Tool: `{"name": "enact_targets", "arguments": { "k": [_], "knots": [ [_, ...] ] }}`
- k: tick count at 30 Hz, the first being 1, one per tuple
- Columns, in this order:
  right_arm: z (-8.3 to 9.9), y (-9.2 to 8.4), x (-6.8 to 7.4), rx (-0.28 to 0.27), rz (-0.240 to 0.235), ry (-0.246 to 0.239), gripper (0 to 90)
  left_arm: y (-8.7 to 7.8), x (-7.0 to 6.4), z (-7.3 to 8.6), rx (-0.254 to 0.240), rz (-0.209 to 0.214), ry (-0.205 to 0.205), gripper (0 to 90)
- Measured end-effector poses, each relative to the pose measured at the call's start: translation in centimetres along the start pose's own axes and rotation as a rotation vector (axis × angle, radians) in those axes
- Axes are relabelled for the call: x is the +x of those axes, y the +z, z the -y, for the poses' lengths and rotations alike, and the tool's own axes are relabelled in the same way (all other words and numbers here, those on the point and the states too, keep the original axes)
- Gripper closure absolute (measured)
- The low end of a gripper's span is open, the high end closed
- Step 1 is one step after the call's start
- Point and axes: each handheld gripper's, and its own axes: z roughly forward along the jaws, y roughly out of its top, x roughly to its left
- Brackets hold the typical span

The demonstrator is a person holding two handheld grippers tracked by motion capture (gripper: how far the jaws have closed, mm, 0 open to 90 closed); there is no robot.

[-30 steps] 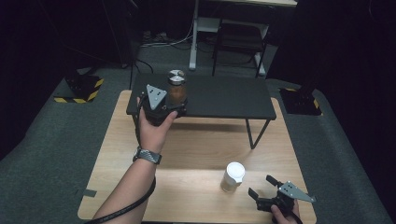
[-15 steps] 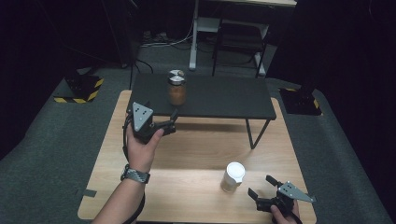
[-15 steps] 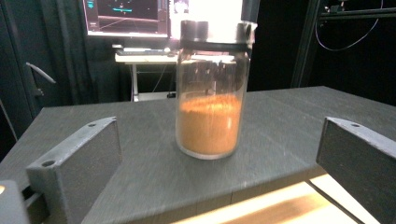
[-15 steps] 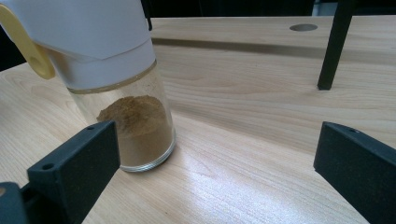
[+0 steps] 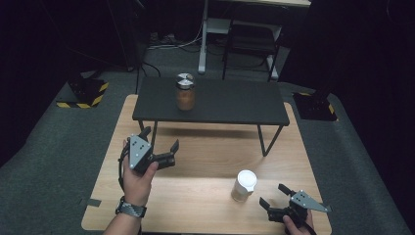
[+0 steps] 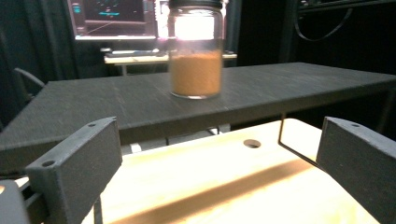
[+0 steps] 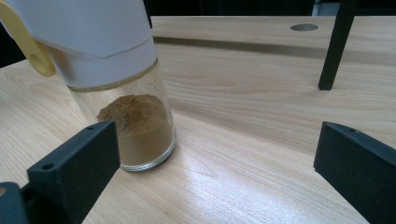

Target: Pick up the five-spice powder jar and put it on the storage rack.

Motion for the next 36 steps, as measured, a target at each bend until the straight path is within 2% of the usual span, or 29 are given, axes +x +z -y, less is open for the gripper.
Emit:
{"name": "enact_targets", "arguments": {
  "k": [8,10,11,12,15,16,18,27,31,32,36],
  "knots": [
    [0.0,0.0,0.0,0.002,-0.001,-0.002,0.0,-2.2,-0.4,2.5,0.027,0.011,-0.028,0.5],
    [0.0,0.0,0.1,0.002,-0.001,-0.003,0.0,-2.9,-0.6,3.7,0.047,0.014,-0.02,0.5],
    [0.0,0.0,0.1,0.002,-0.001,-0.003,0.0,-2.9,-0.6,3.7,0.047,0.014,-0.02,0.5],
    [0.0,0.0,0.1,0.002,0.0,-0.005,0.0,-3.3,-0.6,4.4,0.065,0.015,-0.029,0.5],
    [0.0,0.1,0.2,0.002,-0.001,-0.007,0.0,-3.7,-0.6,5.0,0.075,0.012,-0.027,0.5],
    [0.0,0.1,0.2,0.003,-0.002,-0.007,0.0,-4.0,-0.5,5.6,0.092,0.009,-0.027,0.5],
    [0.0,0.1,0.2,0.002,-0.002,-0.007,0.0,-4.2,-0.4,6.2,0.107,0.005,-0.042,0.5],
    [0.0,0.1,0.3,0.001,-0.001,-0.008,0.0,-4.9,-0.4,7.6,0.168,0.011,-0.036,0.5],
    [0.0,0.1,0.3,0.0,-0.001,-0.008,0.0,-4.9,-0.3,8.2,0.201,-0.003,-0.07,0.5],
    [0.0,0.1,0.3,0.001,-0.002,-0.008,0.0,-4.8,-0.4,8.4,0.222,-0.006,-0.06,0.5],
    [0.0,0.1,0.4,0.002,0.0,-0.007,0.0,-4.7,-0.4,8.7,0.245,-0.005,-0.044,0.5]
  ]
}}
